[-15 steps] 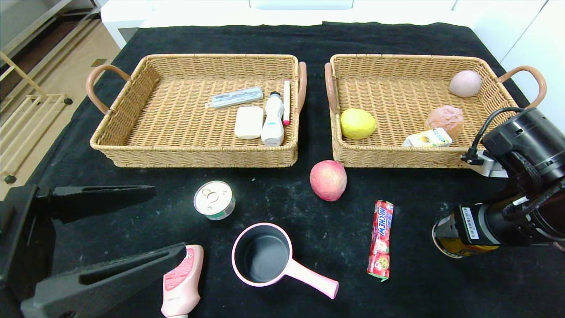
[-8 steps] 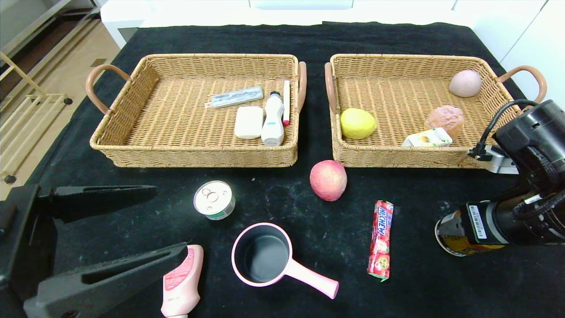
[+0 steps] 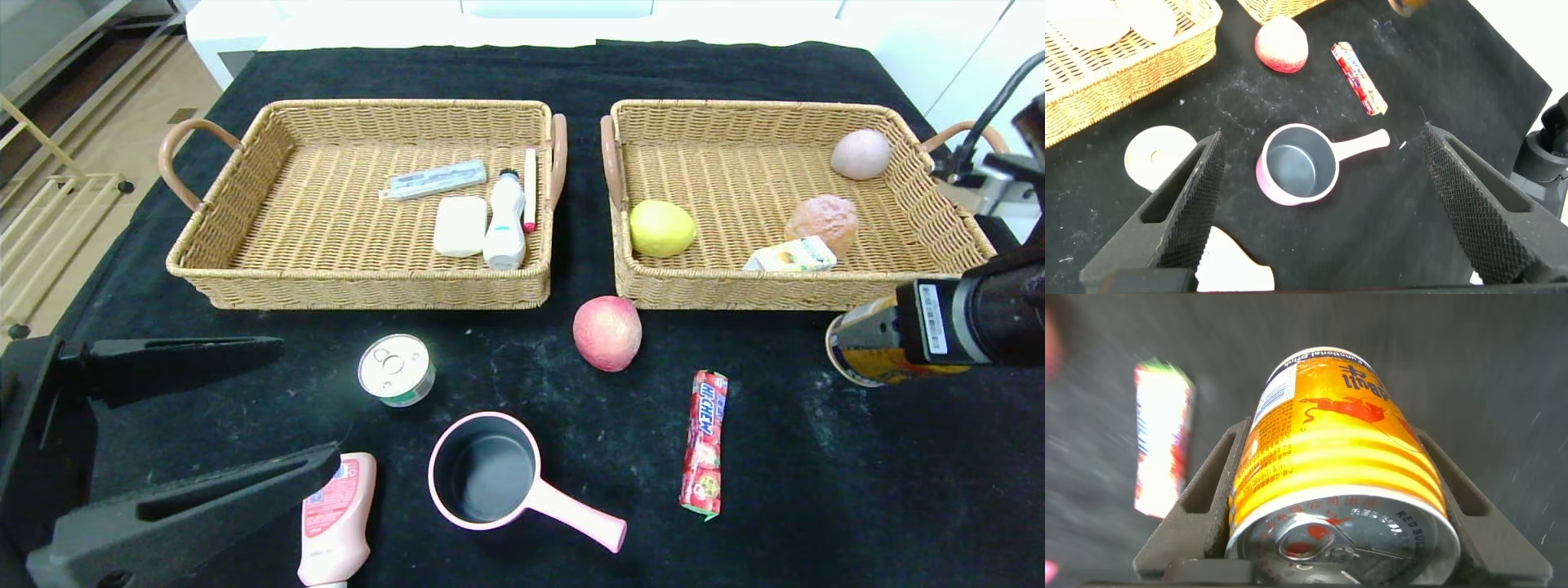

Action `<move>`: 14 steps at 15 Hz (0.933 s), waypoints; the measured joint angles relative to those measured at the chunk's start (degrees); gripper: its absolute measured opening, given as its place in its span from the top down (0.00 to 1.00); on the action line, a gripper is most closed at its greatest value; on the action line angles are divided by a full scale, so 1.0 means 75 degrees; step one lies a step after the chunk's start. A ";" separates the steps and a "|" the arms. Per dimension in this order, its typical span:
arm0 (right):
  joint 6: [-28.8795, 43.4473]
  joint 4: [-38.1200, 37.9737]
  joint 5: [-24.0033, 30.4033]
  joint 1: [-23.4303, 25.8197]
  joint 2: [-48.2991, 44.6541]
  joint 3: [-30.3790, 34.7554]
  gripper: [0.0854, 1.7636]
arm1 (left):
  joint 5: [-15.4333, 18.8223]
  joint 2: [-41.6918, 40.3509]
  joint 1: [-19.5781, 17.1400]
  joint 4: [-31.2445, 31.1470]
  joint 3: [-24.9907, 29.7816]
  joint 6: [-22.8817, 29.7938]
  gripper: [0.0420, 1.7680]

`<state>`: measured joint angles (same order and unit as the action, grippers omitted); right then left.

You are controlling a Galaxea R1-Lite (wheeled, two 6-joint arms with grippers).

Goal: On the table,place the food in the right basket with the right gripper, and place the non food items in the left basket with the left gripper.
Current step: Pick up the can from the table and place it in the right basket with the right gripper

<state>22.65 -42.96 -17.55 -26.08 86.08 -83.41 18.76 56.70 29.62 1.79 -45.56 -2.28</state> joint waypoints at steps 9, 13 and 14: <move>-0.0767 0.0039 -0.0107 0.0044 0.1419 -0.2958 0.31 | 0.0005 -0.0015 0.0003 -0.0002 0.0000 -0.0008 0.03; -0.0848 0.0551 -0.0117 0.0244 0.2157 -0.3810 0.31 | 0.0003 -0.0003 0.0008 0.0000 -0.0003 -0.0008 0.03; -0.0860 0.0974 -0.0117 0.0294 0.2341 -0.3881 0.31 | 0.0003 -0.0023 0.0011 -0.0002 -0.0003 -0.0011 0.03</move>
<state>16.20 -35.66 -18.43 -23.87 103.63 -112.52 18.79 56.53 29.71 1.78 -45.58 -2.36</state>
